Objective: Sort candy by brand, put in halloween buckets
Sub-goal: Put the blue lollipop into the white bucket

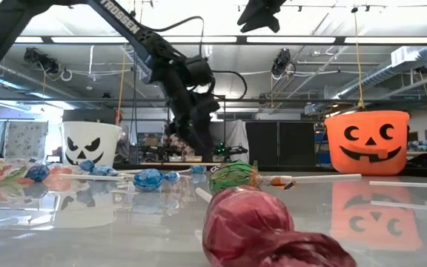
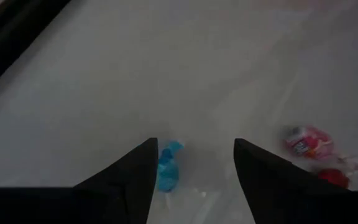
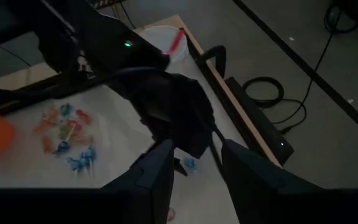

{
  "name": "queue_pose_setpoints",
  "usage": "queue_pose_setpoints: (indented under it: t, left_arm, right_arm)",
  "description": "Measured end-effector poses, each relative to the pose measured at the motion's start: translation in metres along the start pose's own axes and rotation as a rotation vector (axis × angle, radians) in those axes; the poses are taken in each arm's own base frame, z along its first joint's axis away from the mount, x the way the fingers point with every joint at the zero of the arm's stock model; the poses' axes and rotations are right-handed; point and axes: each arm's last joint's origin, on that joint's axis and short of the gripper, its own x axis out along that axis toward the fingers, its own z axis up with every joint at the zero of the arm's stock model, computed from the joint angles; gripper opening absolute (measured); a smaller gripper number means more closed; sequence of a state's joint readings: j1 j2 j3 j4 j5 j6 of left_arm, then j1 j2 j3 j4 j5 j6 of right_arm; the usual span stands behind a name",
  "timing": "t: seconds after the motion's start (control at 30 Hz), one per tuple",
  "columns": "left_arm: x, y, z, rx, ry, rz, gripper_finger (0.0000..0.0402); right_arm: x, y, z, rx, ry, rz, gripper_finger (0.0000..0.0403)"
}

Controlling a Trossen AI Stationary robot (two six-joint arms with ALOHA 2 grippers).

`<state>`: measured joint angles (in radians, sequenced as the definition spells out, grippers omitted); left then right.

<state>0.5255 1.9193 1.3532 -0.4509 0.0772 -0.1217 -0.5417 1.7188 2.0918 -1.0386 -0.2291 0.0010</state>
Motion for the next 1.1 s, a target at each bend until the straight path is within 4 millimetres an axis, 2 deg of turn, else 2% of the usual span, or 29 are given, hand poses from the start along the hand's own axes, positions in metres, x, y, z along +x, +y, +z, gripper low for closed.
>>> queue_pose_setpoints:
  t: [0.17, 0.4, 0.67, 0.8, 1.03, 1.1]
  left_arm:
    - [0.005, 0.001, 0.004, 0.003, 0.067, 0.036, 0.0220]
    - [0.021, 0.002, -0.008, 0.002, 0.184, 0.046, 0.0218]
    - [0.039, 0.005, -0.015, 0.007, 0.222, 0.079, 0.0209]
    - [0.040, 0.006, -0.014, 0.012, 0.215, 0.093, 0.0161]
    - [0.039, 0.014, -0.012, -0.040, 0.227, 0.094, 0.0026]
    - [0.036, 0.018, -0.013, -0.053, 0.238, 0.074, 0.0010]
  right_arm:
    - [-0.003, 0.004, -0.003, -0.001, 0.028, -0.010, 0.0146]
    - [-0.003, 0.003, -0.004, 0.001, 0.042, -0.017, 0.0146]
    - [-0.001, 0.009, -0.005, -0.004, 0.046, -0.002, 0.0146]
    - [-0.001, 0.014, -0.005, -0.012, 0.048, 0.010, 0.0146]
    - [0.000, 0.015, -0.005, -0.012, 0.047, 0.008, 0.0142]
    - [0.000, 0.015, -0.005, -0.012, 0.046, 0.006, 0.0140]
